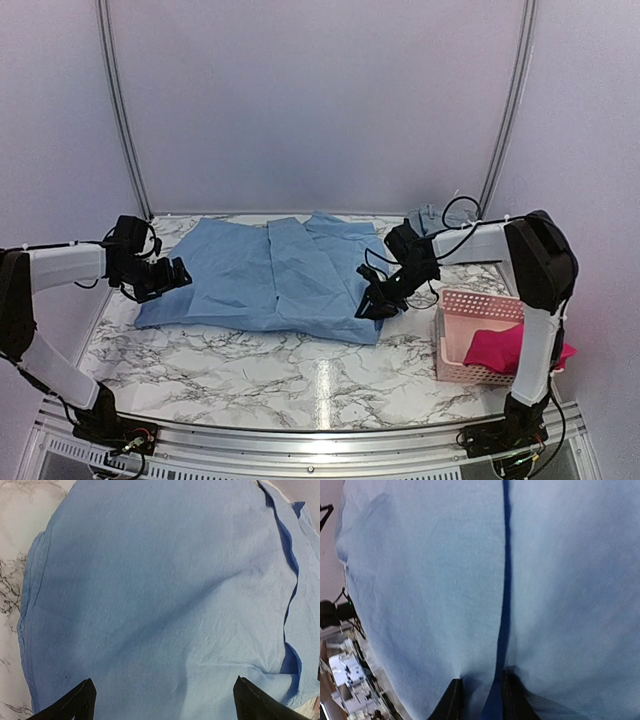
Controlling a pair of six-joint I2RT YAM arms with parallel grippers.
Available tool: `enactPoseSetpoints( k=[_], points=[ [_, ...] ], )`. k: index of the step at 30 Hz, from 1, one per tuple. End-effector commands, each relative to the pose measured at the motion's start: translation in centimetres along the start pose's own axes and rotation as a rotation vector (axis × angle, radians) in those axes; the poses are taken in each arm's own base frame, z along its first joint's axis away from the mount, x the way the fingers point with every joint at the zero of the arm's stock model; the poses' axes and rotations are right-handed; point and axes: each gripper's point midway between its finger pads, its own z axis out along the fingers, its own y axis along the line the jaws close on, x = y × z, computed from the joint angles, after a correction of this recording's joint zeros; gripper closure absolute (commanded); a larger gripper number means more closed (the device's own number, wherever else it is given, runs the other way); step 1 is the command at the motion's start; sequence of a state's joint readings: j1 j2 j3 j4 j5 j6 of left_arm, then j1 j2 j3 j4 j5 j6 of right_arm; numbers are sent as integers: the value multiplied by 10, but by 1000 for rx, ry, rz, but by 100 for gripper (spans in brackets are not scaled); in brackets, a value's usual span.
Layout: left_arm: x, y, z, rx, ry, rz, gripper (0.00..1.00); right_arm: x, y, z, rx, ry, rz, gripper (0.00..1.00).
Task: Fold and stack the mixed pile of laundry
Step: Flatten out the crumpled shirt at the center of the board.
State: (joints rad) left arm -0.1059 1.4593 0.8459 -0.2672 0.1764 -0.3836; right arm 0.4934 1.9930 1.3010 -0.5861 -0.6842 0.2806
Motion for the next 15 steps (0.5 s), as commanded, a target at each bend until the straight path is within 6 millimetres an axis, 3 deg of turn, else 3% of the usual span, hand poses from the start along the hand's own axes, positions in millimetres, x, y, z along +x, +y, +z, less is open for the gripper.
enactPoseSetpoints(
  k=[1,5,8,15],
  points=[
    [37,10,2,-16,97,-45,1,6,35,-22,-94,-17,-50,86],
    [48,13,0,-24,109,-51,1,0,58,-39,-151,-44,-70,100],
    [52,15,-2,-32,122,-49,1,4,67,-46,-177,-40,-69,100],
    [58,17,-1,-48,145,-29,1,56,55,-15,-183,93,-29,100]
  ],
)
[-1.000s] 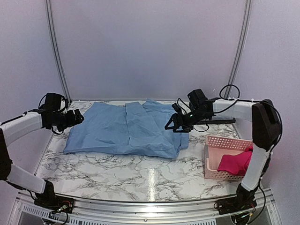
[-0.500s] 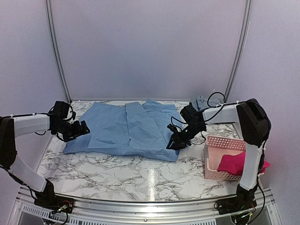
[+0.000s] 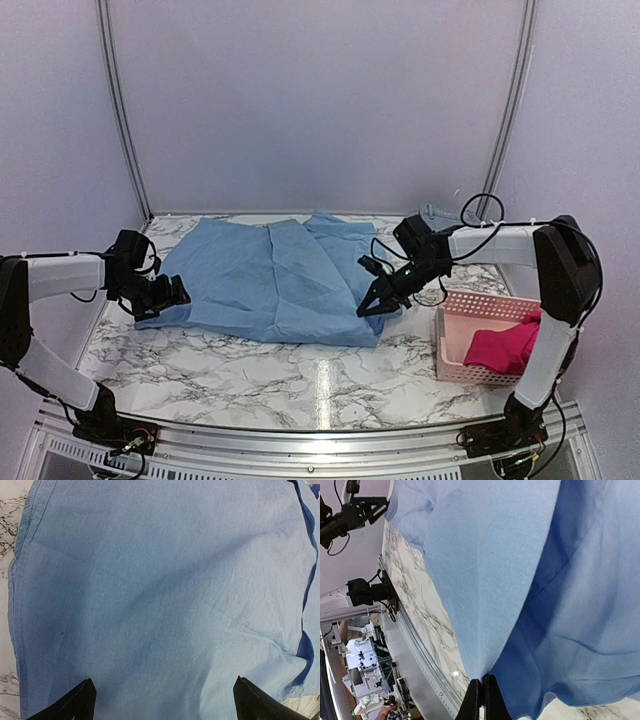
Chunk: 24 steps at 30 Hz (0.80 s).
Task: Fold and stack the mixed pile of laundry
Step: Flatten out the crumpled shirt at the center of the board.
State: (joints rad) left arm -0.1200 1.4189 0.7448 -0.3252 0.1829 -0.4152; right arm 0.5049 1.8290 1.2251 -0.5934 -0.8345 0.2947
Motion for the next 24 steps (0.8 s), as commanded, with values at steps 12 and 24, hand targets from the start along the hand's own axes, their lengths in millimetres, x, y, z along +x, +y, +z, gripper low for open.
enactPoseSetpoints(
  k=[12,24],
  points=[
    [5,0,-12,-34,44,57,1,68,-45,-16,177,94,107,100],
    [-5,-17,-21,-18,34,126,1,3,-22,-61,235,-92,-26,56]
  ],
)
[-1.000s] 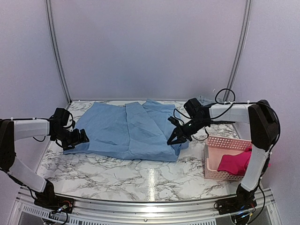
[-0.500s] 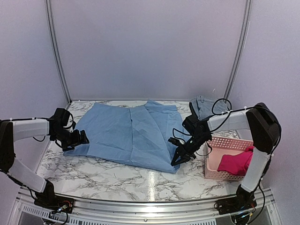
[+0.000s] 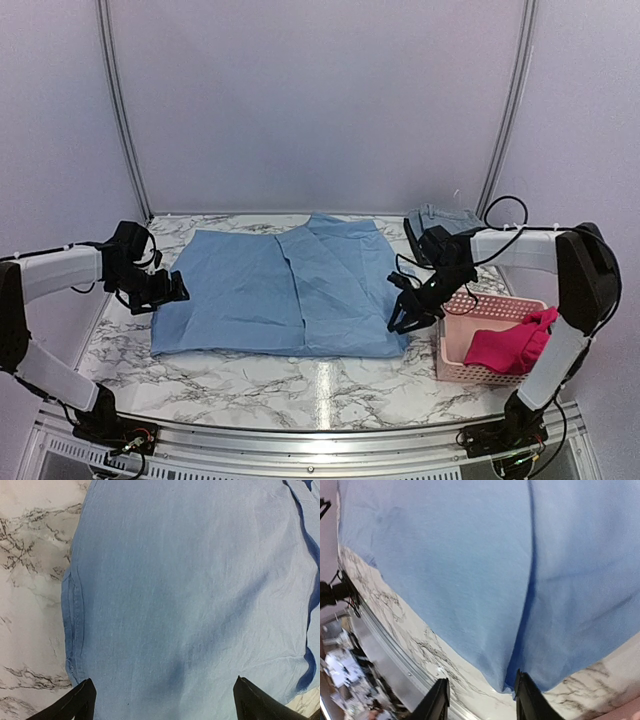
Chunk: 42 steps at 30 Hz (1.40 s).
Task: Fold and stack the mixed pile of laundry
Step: Flatten out the crumpled shirt at the center of the board, then fold the flattened shirt at the center of the board.
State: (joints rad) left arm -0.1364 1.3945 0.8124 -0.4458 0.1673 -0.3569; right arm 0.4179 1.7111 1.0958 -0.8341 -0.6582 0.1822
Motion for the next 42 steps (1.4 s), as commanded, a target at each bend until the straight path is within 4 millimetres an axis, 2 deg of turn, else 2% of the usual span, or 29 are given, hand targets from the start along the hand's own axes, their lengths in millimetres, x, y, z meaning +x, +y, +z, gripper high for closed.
enactPoseSetpoints(
  k=[1,3,7,9,14,18,21,27,30,32,37,42],
  points=[
    [-3,-13,-3,-3,16,77,1,-63,40,-42,1,-224,-139,52],
    [0,-20,2,-7,31,106,1,-81,47,-44,-15,-248,-158,47],
    [0,-28,10,-13,50,123,1,-123,49,-36,-16,-284,-180,47],
    [-5,-32,13,-18,46,134,1,-148,52,-32,-31,-307,-193,46],
    [-15,-37,20,-25,48,140,1,-196,49,-15,-34,-331,-207,43],
    [-18,-38,23,-32,47,135,1,-223,36,1,10,-334,-205,41],
    [-20,-38,23,-36,41,129,1,-234,29,12,25,-327,-205,37],
    [-28,-40,24,-40,30,129,1,-238,30,42,-47,-274,-197,40],
    [-35,-44,22,-35,16,132,1,-235,37,51,-97,-249,-196,49],
    [-40,-47,21,-30,7,131,1,-232,47,52,-128,-237,-211,61],
    [-53,-53,18,-19,-18,138,1,-214,85,50,-203,-192,-308,100],
    [-59,-55,15,-21,-36,138,1,-178,133,33,-243,-182,-424,100]
  ],
)
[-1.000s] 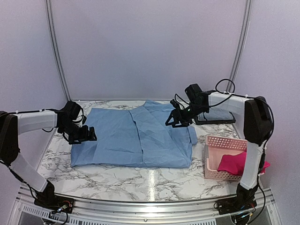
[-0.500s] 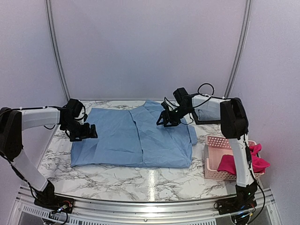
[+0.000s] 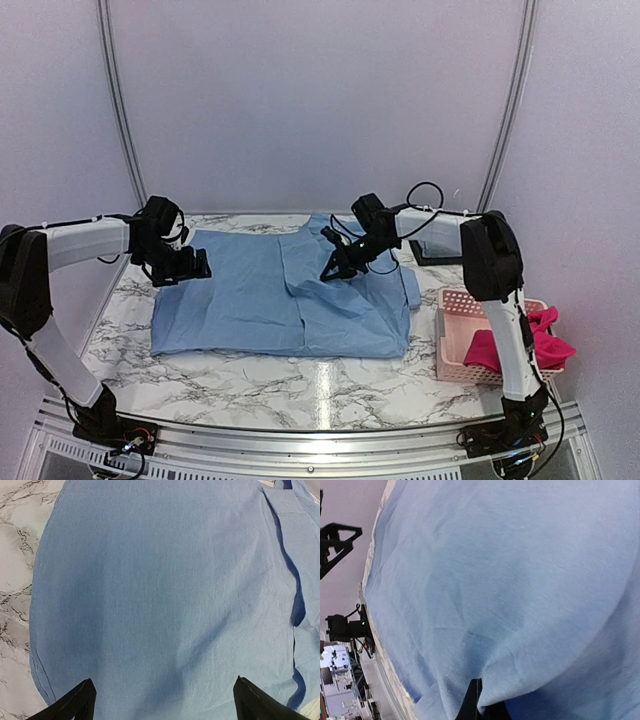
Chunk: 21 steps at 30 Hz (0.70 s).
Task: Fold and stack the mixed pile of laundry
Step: Fold the flattened shirt at the center of the board.
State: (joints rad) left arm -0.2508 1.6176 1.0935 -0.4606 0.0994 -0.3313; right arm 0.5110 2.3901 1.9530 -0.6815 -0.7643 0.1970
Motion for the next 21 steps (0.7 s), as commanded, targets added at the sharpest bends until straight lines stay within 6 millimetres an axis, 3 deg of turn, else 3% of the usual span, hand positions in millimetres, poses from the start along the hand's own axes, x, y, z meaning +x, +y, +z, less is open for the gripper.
enactPoseSetpoints(
  k=[1,5,10,13,15,17,21],
  points=[
    [-4,0,-2,-12,-4,7,1,8,81,-26,-93,-14,-166,100],
    [-9,-11,-7,53,-45,21,1,37,95,-28,-96,25,-206,100],
    [1,-26,-7,144,-12,52,1,67,69,-30,-23,52,-138,100],
    [17,-20,-23,138,-23,61,2,63,69,-57,-9,-16,-113,100],
    [32,-10,-34,111,-24,12,9,53,77,-81,-10,-81,-118,100],
    [50,0,-49,81,-23,-115,15,41,93,-108,-27,-143,-141,100],
    [76,13,-76,88,-94,-350,11,36,116,-132,-63,-183,-169,100]
  ],
)
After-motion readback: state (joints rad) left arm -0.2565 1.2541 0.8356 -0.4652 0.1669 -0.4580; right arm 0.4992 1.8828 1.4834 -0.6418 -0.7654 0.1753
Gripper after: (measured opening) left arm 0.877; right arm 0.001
